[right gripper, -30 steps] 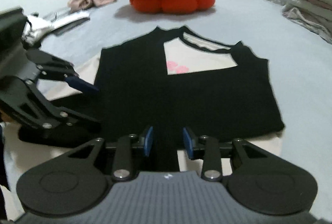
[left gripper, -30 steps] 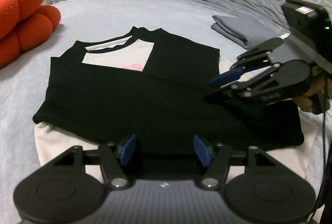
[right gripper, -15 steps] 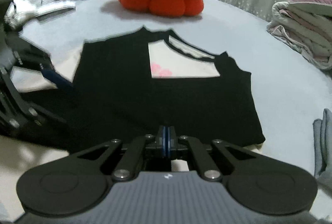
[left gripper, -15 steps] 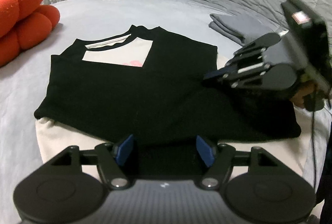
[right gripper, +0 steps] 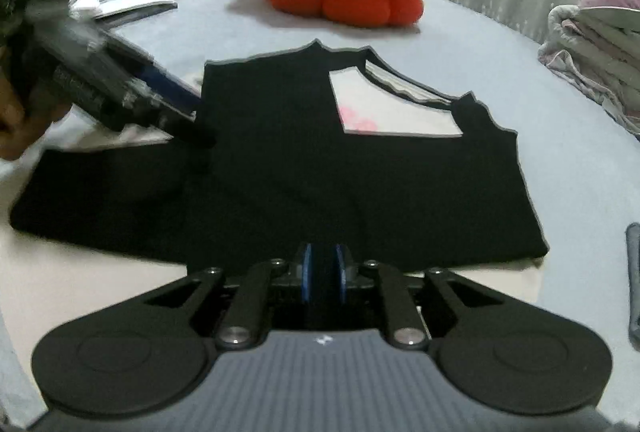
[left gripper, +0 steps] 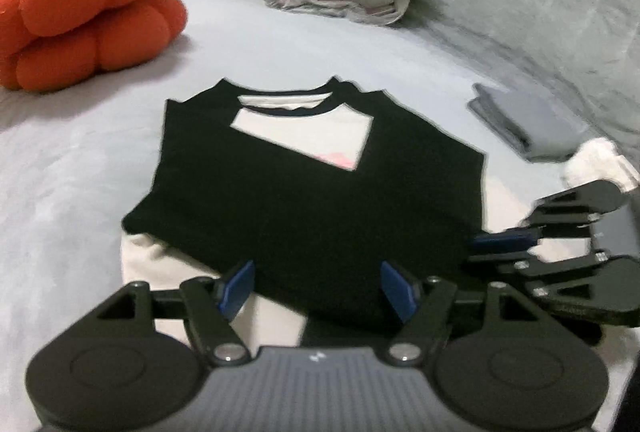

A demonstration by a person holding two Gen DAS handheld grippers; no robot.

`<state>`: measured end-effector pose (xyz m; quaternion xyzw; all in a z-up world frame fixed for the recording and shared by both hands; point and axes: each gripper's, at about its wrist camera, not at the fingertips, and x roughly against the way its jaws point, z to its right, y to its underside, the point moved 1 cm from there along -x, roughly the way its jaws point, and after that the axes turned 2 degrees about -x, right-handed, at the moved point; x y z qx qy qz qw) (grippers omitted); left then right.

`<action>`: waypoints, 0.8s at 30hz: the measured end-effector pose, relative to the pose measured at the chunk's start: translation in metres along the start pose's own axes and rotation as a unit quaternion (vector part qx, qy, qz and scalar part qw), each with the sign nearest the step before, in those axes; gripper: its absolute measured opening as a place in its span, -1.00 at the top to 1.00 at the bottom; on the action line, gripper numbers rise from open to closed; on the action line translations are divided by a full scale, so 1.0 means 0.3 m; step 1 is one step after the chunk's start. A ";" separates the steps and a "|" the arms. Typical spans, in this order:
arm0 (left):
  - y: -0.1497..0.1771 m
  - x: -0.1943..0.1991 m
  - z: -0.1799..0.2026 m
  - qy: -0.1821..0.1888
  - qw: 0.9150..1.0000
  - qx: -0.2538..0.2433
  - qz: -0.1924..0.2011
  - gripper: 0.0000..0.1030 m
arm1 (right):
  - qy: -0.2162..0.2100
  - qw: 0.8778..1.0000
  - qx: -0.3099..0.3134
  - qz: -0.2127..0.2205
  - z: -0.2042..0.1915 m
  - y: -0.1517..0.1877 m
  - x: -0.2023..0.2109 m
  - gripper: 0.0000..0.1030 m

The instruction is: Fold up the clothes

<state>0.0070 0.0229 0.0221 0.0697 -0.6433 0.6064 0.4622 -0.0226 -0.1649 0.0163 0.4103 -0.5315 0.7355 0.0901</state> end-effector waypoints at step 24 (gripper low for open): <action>-0.101 -0.060 -0.309 -0.040 0.992 0.119 0.021 -0.05 | -0.017 0.999 -0.033 -0.020 0.039 0.032 0.076 0.29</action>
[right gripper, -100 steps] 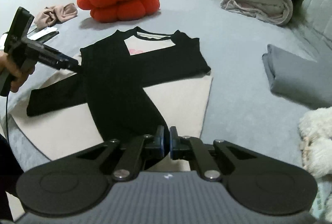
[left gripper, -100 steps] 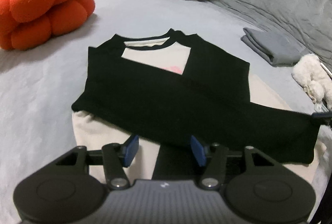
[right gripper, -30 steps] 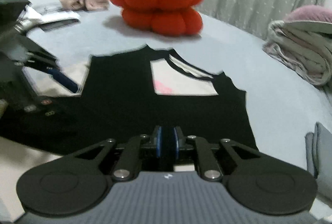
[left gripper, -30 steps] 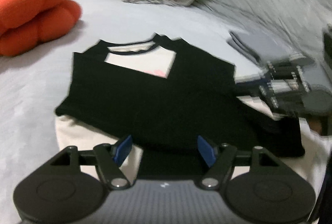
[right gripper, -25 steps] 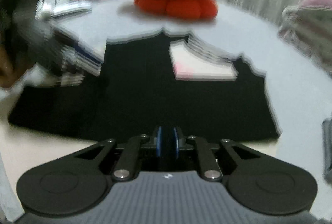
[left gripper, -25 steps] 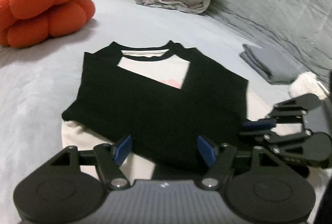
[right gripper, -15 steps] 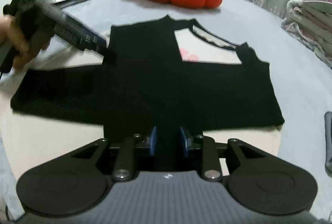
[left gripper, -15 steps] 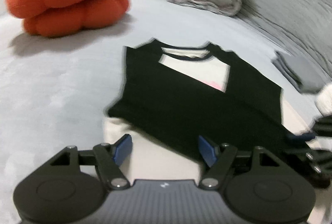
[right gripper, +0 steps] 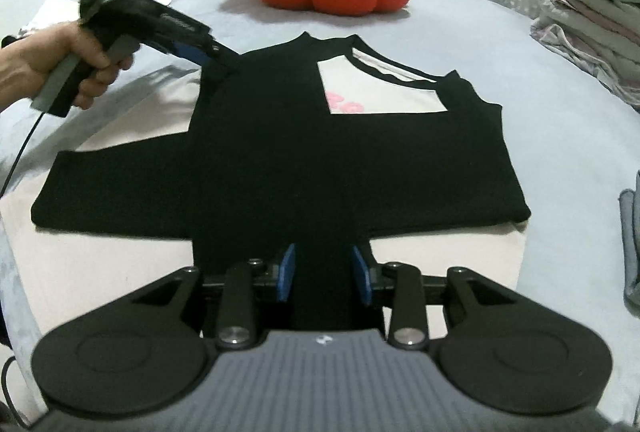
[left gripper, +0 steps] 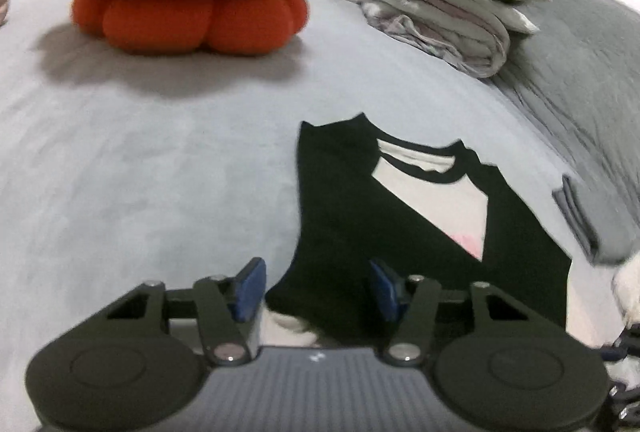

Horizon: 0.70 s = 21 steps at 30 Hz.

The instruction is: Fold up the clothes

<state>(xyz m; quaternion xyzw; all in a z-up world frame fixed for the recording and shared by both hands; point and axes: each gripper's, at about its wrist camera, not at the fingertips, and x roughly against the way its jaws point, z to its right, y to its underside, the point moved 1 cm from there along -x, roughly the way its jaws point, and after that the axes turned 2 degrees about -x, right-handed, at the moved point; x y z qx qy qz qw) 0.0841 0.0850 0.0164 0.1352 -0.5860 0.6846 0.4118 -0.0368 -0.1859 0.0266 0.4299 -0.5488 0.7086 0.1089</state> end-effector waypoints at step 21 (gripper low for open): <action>0.010 0.018 -0.019 -0.119 0.992 -0.026 0.044 1.00 | -0.013 1.000 -0.015 -0.008 0.012 0.008 -0.023 0.19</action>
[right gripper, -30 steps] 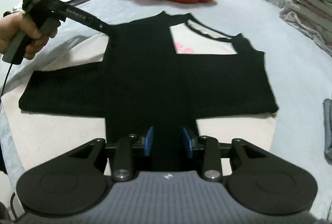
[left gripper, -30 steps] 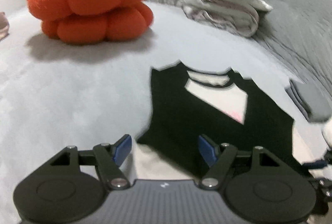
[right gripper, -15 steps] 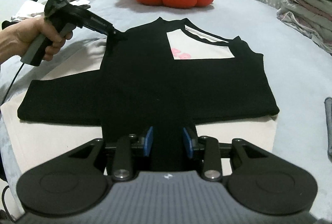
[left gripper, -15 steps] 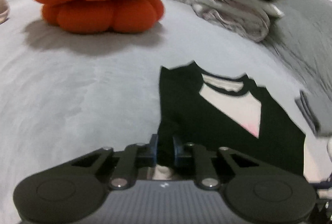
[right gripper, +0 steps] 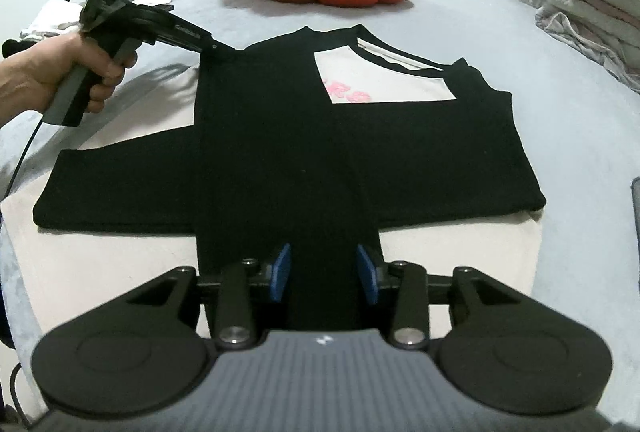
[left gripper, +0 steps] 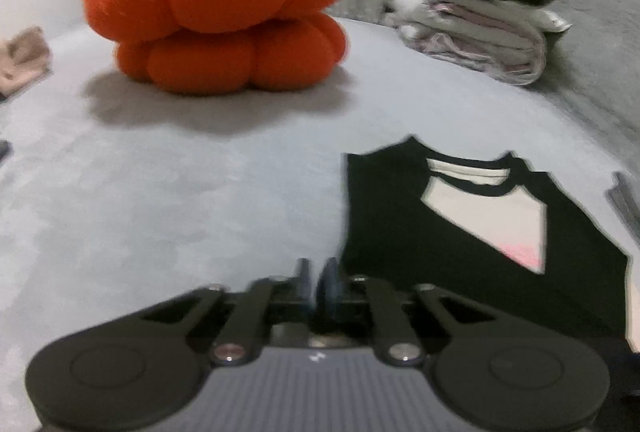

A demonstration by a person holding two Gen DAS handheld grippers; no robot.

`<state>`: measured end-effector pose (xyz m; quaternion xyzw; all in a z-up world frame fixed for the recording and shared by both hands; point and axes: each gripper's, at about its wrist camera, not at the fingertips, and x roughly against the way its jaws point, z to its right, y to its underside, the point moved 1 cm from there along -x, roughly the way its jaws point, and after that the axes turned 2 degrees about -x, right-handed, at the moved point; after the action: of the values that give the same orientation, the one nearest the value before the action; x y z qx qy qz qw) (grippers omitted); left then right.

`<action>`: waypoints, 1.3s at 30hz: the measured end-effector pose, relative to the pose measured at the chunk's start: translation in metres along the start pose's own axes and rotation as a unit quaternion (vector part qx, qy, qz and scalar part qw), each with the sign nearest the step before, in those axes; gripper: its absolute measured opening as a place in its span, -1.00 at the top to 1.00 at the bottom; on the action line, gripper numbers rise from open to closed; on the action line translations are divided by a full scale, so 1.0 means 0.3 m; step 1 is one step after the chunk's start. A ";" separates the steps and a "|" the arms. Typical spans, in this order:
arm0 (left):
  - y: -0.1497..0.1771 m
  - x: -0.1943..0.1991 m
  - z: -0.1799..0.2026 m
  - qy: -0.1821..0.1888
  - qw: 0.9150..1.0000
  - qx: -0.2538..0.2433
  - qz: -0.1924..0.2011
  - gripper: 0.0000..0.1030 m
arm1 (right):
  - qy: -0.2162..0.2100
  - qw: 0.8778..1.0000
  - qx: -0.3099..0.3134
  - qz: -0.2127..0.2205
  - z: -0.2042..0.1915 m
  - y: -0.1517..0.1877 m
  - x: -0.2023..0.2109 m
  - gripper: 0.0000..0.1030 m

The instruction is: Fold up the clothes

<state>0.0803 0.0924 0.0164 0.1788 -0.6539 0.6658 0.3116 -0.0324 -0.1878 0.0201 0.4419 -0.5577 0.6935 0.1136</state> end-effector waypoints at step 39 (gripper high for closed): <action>-0.024 0.009 0.021 0.039 0.999 0.022 0.001 0.31 | -0.029 0.999 -0.028 -0.008 0.037 0.017 0.022 0.06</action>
<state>0.0819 0.0863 0.0243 0.1589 -0.6269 0.6865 0.3324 -0.0344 -0.2015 0.0214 0.4629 -0.5763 0.6636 0.1149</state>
